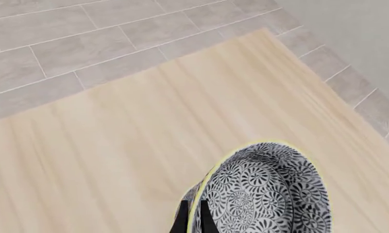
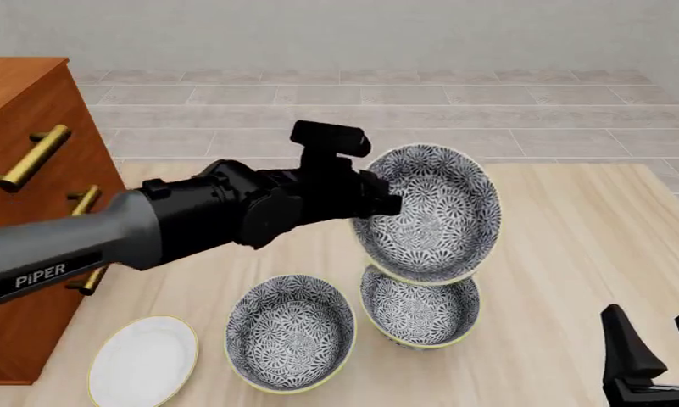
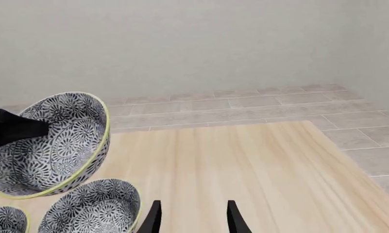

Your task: Stack the bowl at the front on the bowl in the middle.

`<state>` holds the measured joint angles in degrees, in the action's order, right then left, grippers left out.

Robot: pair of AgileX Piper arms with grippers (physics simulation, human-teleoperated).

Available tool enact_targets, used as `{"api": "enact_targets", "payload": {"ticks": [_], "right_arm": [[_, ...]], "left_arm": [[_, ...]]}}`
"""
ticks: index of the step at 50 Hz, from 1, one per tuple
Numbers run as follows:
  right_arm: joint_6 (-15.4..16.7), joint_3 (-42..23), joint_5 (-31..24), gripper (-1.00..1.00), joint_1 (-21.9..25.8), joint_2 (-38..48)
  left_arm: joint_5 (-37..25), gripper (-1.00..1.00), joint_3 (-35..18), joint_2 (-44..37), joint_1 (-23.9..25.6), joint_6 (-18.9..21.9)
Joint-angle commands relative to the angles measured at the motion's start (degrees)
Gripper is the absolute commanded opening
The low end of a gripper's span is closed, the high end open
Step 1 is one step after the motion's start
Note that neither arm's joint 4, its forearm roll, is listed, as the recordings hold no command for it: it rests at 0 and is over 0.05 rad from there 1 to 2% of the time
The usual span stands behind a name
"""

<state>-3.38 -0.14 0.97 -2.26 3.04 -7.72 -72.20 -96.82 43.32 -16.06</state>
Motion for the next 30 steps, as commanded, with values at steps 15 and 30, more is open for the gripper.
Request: {"api": "enact_targets", "payload": {"ticks": [15, 30], "right_arm": [[-0.12, 0.01, 0.11, 1.0, -0.4, 0.23], [-0.18, 0.01, 0.2, 1.0, -0.5, 0.41]], "left_arm": [[1.51, -1.0, -0.62, -4.28, -0.03, -0.59], [4.4, -1.0, 2.17, -5.51, -0.51, -2.04]]}}
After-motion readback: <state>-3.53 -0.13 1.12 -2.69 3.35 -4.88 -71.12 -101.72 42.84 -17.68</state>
